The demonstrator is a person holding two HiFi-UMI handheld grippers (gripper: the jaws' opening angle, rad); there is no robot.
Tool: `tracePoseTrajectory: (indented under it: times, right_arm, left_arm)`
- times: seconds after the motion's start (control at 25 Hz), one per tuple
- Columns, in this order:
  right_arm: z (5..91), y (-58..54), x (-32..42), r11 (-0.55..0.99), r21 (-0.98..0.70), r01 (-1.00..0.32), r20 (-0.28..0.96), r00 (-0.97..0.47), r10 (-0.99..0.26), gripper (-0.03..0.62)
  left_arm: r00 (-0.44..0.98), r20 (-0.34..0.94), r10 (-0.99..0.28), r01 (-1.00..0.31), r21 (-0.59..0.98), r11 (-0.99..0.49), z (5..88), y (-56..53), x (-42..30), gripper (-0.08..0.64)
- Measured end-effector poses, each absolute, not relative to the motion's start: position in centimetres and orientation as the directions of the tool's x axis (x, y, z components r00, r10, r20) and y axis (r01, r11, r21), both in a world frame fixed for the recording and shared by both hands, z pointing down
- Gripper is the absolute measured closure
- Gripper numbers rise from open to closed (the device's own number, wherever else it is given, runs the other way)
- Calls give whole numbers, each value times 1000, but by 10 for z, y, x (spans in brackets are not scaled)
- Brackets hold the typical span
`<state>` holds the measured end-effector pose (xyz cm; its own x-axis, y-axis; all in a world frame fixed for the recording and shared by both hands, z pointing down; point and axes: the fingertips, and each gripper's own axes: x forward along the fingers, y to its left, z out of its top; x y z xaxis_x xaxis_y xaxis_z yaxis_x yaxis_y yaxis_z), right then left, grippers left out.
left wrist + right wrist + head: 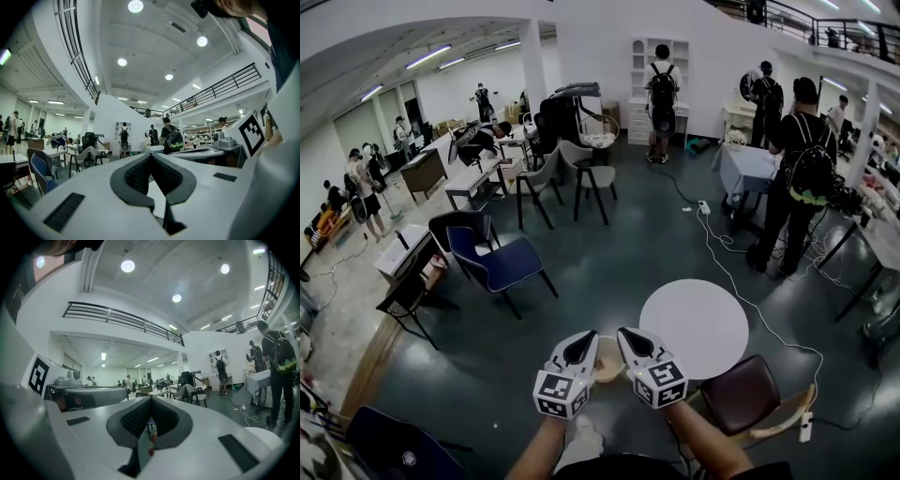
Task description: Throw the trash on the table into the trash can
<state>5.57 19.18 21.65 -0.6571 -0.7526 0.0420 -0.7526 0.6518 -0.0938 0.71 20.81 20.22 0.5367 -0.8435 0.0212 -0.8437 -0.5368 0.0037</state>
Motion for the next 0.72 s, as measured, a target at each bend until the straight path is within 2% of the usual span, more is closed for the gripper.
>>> tracePoseTrajectory:
  times: [0.4,0.72]
  right_arm:
    - [213,209,71,639,-91,-763,30,-644,-765,575]
    - [208,225,54,634,-70,-770,23,-637,-771,575]
  left_arm:
    - [554,18,-832,-832,20,-554,201,224,20,545]
    - [569,11,-822,-822,23,-569,198,236,6,545]
